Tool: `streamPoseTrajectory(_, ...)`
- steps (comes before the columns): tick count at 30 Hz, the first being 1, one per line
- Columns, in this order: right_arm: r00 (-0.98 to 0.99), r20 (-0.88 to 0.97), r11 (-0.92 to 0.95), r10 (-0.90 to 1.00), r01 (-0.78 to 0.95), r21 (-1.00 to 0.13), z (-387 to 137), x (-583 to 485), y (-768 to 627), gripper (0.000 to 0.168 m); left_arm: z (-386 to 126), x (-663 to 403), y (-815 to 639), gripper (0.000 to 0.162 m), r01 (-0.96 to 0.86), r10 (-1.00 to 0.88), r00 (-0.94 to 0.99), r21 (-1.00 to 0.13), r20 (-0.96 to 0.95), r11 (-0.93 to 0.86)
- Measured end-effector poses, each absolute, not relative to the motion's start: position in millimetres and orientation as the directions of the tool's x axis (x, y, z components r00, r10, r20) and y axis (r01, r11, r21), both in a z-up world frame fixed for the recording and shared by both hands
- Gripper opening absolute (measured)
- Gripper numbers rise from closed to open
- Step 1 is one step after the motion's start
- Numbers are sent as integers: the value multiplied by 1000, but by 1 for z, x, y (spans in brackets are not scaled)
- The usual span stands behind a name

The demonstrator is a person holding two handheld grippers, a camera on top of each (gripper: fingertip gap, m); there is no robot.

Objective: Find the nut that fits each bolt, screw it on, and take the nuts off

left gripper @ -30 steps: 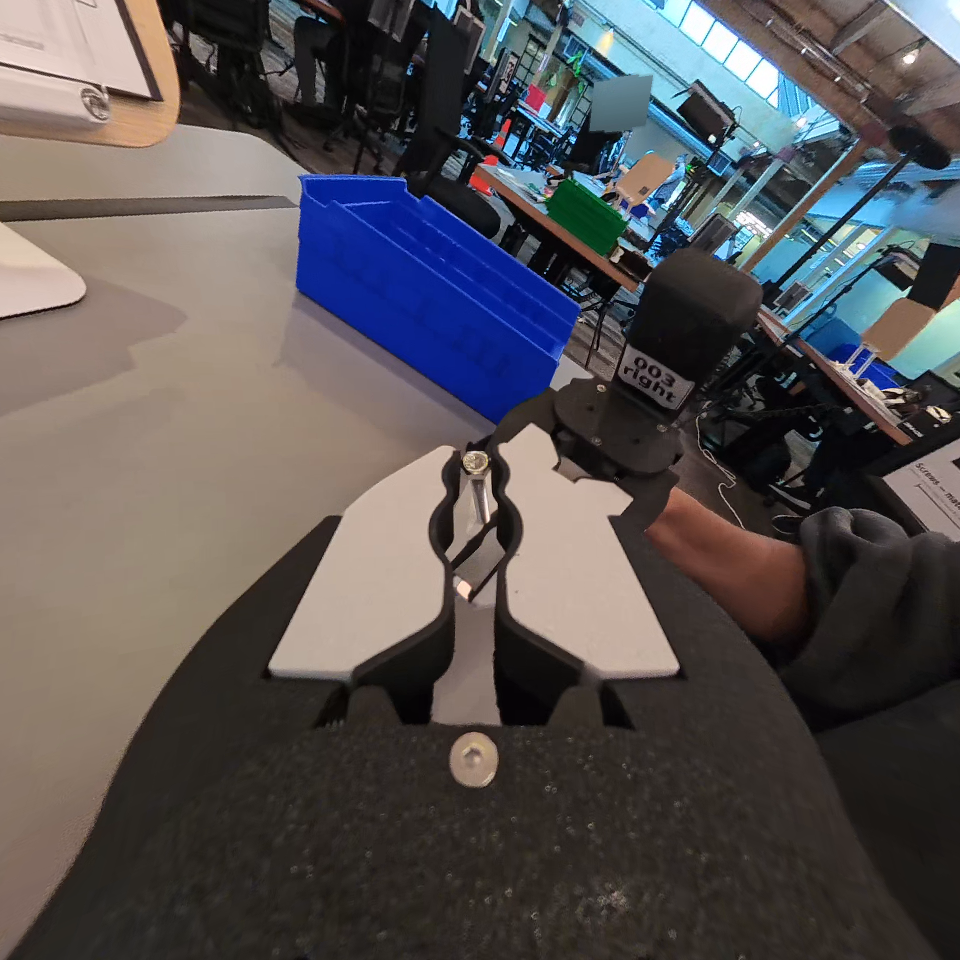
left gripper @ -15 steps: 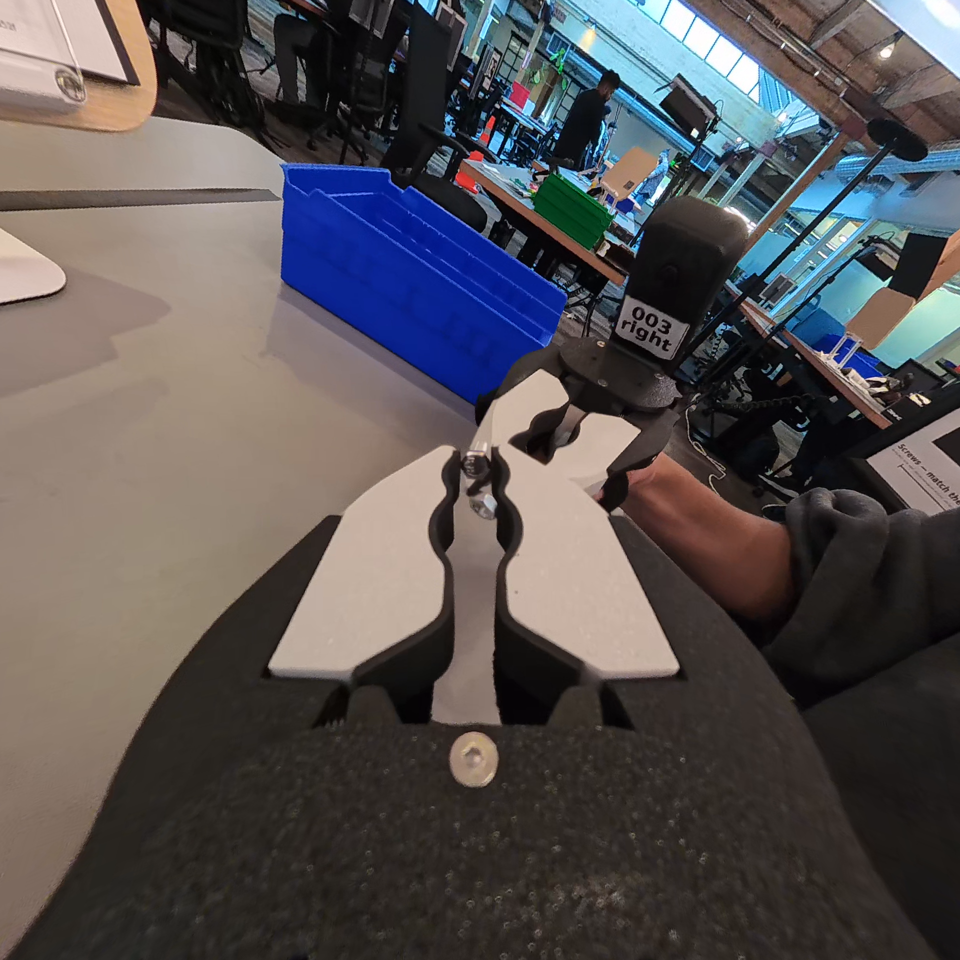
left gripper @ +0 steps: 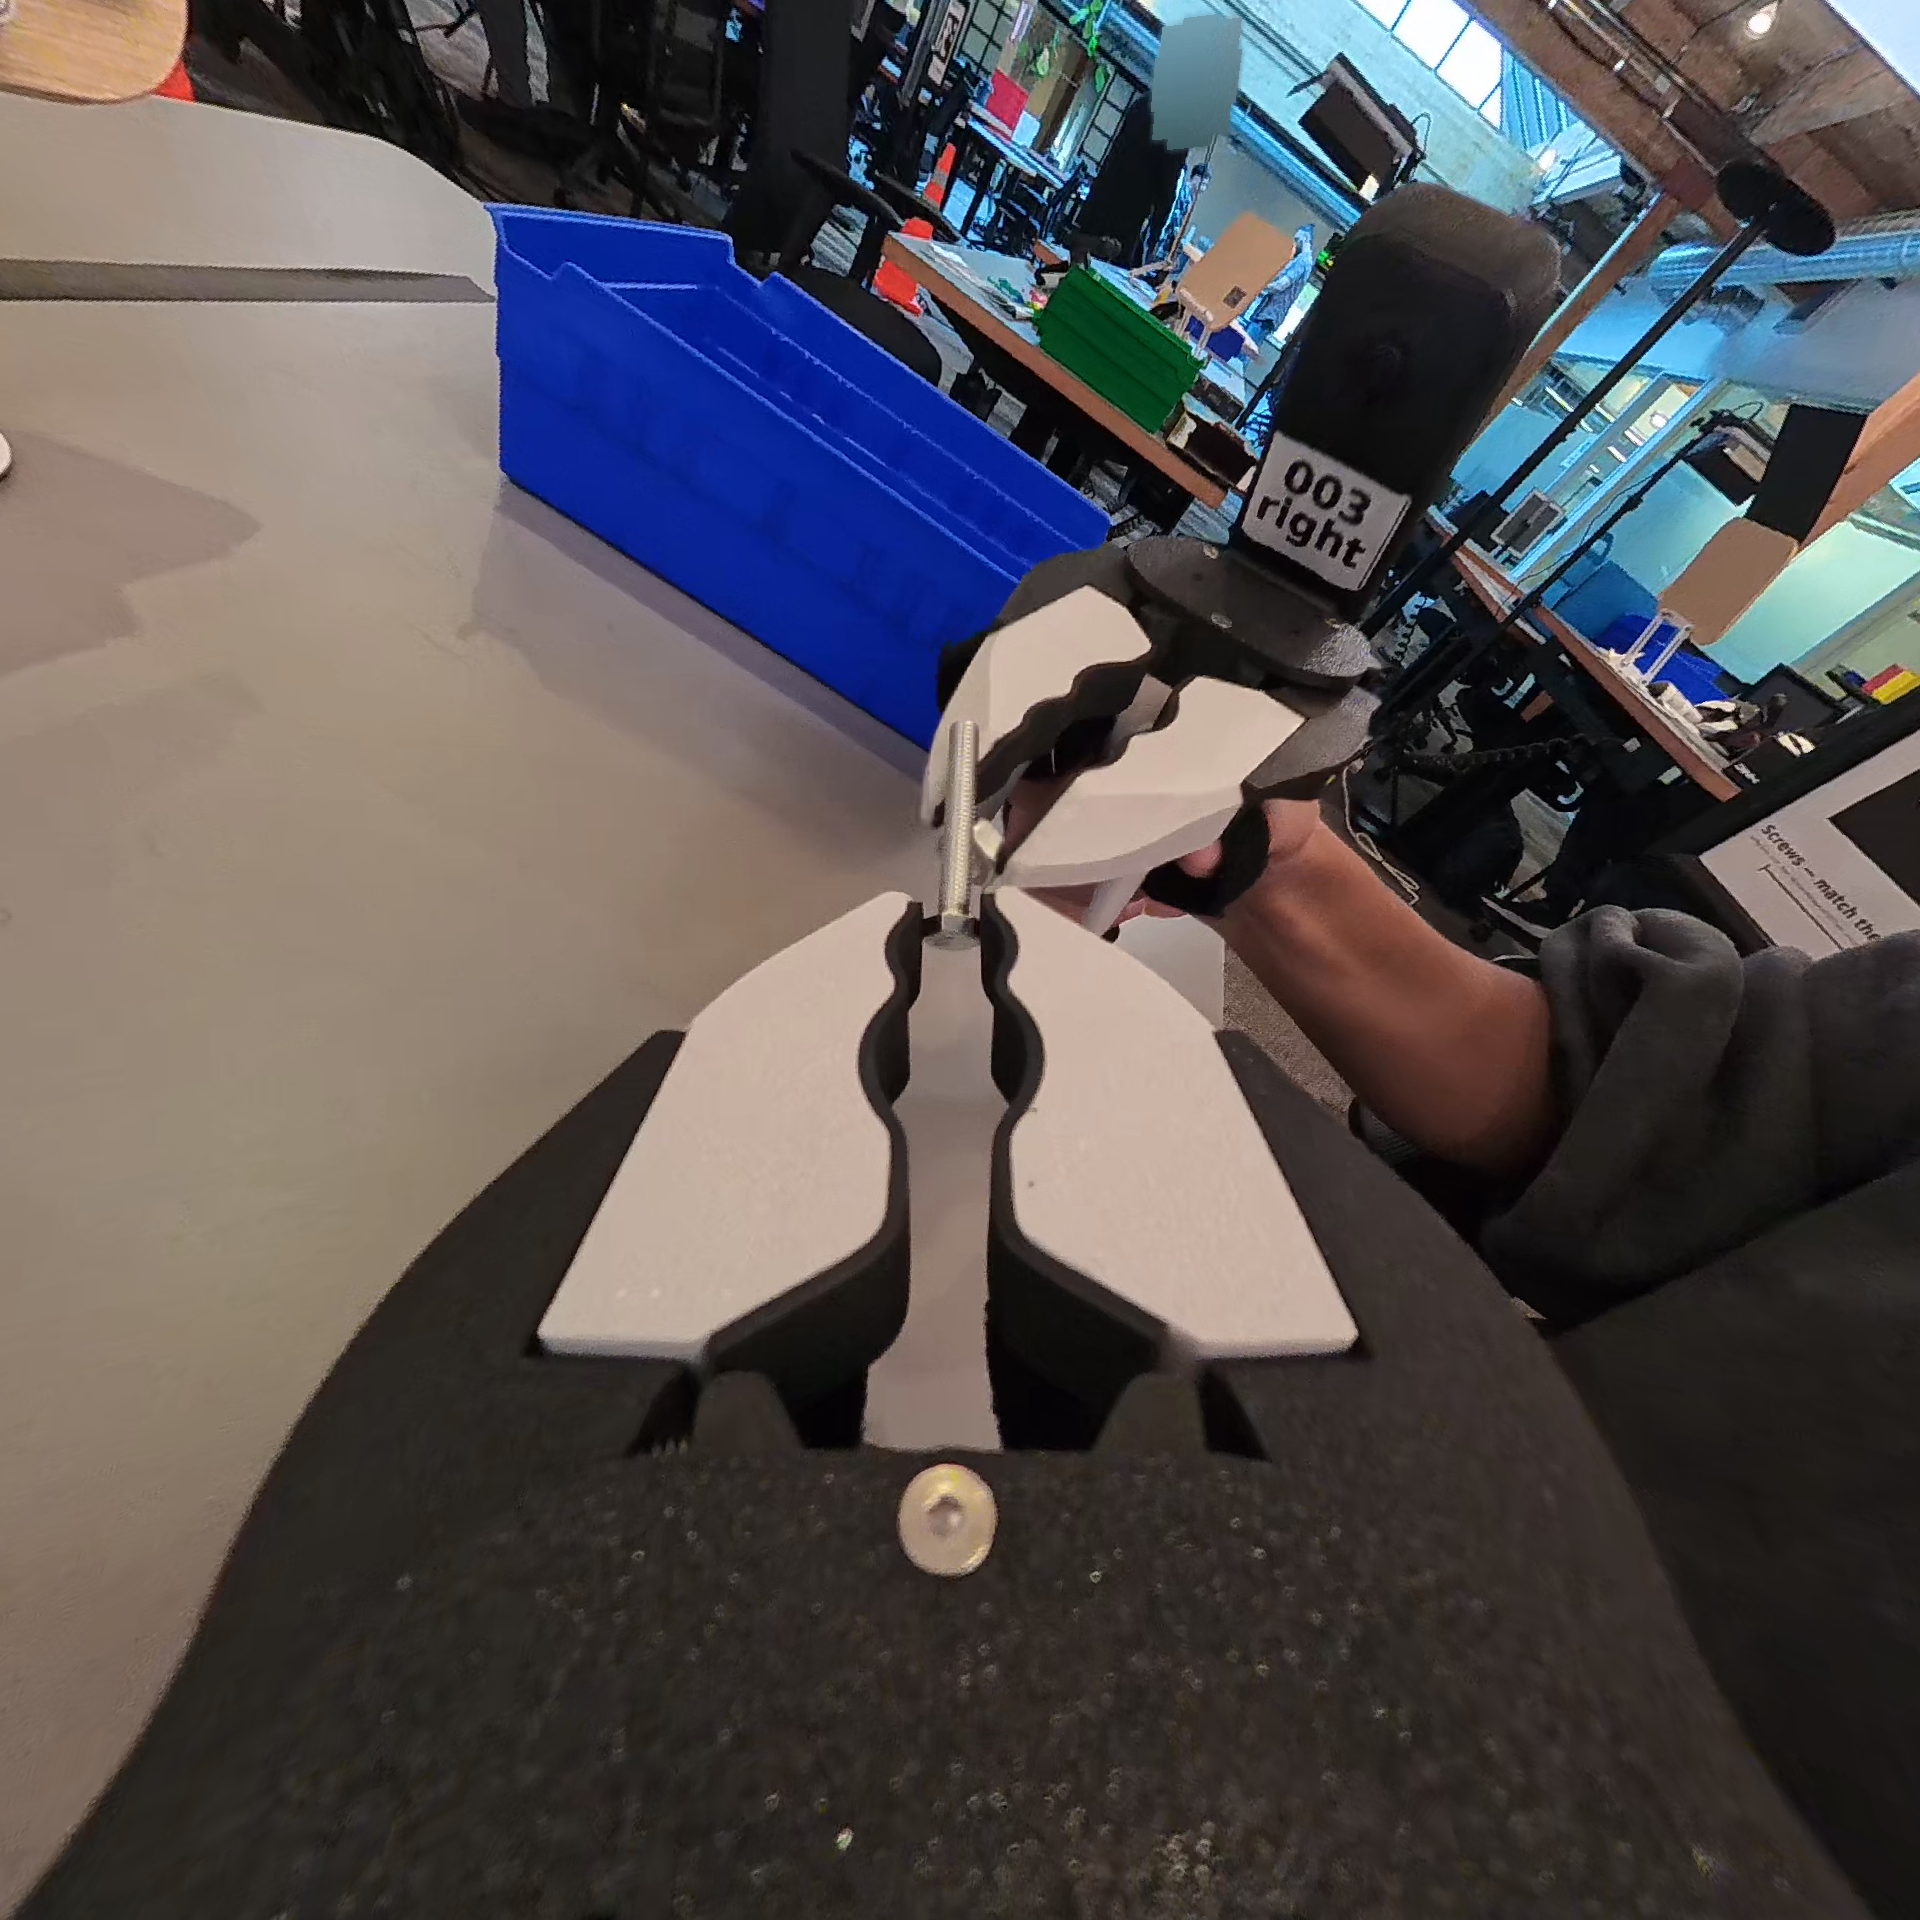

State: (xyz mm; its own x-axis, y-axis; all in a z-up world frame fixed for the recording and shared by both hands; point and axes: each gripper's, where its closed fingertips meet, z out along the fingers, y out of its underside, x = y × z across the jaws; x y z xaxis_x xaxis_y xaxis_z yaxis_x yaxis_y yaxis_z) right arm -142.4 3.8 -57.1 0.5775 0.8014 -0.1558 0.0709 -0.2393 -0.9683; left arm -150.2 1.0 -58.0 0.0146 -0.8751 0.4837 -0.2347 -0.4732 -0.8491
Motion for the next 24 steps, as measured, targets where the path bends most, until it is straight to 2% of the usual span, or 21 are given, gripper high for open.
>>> streamPoseTrajectory(11,550,-172,-249,817,69,-966,-56,-147,1,14,-63,-154,-2,10,-219,-855,-17,-837,518,-502)
streamPoseTrajectory(16,533,-90,-203,841,157,-967,-46,-127,-4,14,-67,-172,3,10,-343,-927,41,-866,374,-364)
streamPoseTrajectory(18,489,-40,-152,872,192,-970,-40,-126,-10,14,-60,-175,0,10,-382,-933,6,-861,360,-335)
streamPoseTrajectory(21,443,109,-1,890,241,-971,-37,-128,-11,14,-47,-174,-8,10,-406,-892,-96,-836,441,-369)
streamPoseTrajectory(24,401,206,138,892,192,-972,-24,-131,-14,14,-43,-174,-10,10,-449,-833,-178,-797,524,-405)
